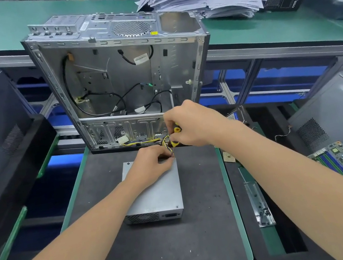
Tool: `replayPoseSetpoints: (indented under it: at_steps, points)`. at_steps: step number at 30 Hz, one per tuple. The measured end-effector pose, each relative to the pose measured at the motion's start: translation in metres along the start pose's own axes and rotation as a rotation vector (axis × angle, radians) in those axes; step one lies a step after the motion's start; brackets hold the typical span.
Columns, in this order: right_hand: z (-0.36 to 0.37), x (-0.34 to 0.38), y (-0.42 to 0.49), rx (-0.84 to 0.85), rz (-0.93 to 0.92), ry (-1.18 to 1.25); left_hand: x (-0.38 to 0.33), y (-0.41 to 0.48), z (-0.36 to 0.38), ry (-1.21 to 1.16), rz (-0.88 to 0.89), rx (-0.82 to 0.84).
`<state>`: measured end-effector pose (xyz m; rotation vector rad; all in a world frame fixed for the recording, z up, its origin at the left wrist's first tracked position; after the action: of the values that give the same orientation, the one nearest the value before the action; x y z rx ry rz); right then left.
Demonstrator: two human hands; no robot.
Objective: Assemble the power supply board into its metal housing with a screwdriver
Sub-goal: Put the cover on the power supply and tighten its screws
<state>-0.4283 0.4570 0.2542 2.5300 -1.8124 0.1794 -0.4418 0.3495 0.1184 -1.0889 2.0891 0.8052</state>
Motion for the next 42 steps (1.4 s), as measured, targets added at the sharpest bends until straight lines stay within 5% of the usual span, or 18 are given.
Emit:
replayPoseSetpoints:
  at_steps: [6,11,18,26,31,35,42]
  points:
    - [-0.006,-0.046,-0.032,0.012,0.103,0.077,-0.020,0.005,0.002,0.084,0.099,0.022]
    - [0.045,-0.102,-0.080,0.323,0.349,0.060,-0.058,0.031,0.026,0.153,0.140,0.090]
    - [0.166,-0.097,-0.131,0.390,0.692,0.790,-0.065,0.036,0.085,0.316,0.009,0.326]
    - [0.208,-0.092,-0.137,0.403,0.633,0.894,-0.056,-0.001,0.126,0.695,0.026,0.696]
    - [0.166,-0.175,-0.151,0.305,0.590,0.657,-0.062,-0.005,0.134,0.708,-0.029,0.643]
    - [0.161,-0.210,-0.174,0.447,0.469,0.348,-0.088,-0.006,0.157,0.621,0.014,0.465]
    - [0.217,-0.192,-0.188,0.594,0.255,0.143,-0.110,-0.017,0.216,0.502,0.066,0.300]
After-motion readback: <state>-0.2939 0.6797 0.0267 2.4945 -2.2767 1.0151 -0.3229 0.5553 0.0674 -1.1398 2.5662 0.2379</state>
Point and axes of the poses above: each hand's wrist, its own y-axis towards the middle knuckle, its own z-axis out of the palm, x = y × z, the point moved 8 cm from there along y, towards the middle knuckle, and after that the axes turned 4 degrees about -y, right-handed, at the moved point
